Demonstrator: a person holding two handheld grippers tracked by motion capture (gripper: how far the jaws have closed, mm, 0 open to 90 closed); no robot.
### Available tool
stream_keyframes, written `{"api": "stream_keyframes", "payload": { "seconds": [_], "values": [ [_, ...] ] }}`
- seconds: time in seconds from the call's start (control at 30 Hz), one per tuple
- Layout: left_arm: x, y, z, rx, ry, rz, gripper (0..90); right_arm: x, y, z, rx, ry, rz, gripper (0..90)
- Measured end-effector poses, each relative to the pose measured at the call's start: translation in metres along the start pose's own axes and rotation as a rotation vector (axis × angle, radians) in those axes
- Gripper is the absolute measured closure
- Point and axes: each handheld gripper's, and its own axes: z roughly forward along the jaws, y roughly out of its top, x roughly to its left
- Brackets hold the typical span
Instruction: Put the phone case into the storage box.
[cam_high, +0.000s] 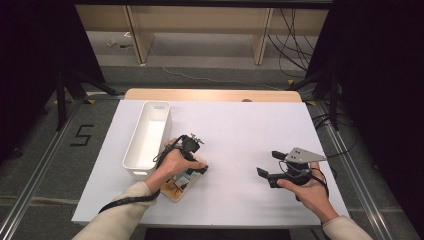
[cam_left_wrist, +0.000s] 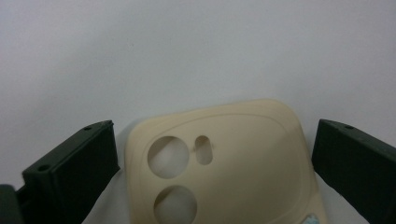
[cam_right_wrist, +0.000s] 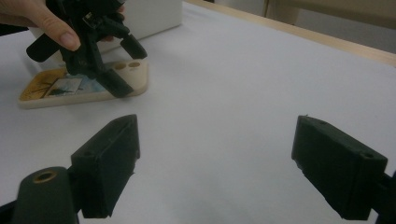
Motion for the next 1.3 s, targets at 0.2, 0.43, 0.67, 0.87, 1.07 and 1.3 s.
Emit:
{"api": "stream_keyframes", "payload": {
  "seconds": [0.2,0.43,0.67,0.87,1.07,1.3],
  "values": [
    [0.0000,0.0000,0.0014,0.001,0.001,-0.003,0.0,0.0000,0.0000,0.0000,0.001,0.001,-0.001,16.1],
    [-0.0003,0.0000,0.0015,0.007,0.004,0.002,0.0,0.0001,0.0000,0.0000,0.000,0.001,0.000,16.1],
    [-0.0011,0.0002,0.0002,0.012,0.005,0.002,2.3,0.0002,0.0000,0.0000,0.002,0.004,-0.002,16.1],
    [-0.0021,0.0006,-0.0012,0.014,0.007,0.002,6.2,0.0005,0.0001,0.0002,0.002,0.005,-0.001,16.1],
    [-0.0027,0.0013,-0.0015,0.018,0.016,-0.004,7.6,0.0006,0.0002,0.0002,0.002,0.005,-0.001,16.1],
    [-0.0041,0.0026,-0.0017,0.029,0.021,-0.012,8.3,0.0005,0.0002,0.0001,0.001,0.004,-0.002,16.1]
  ]
}}
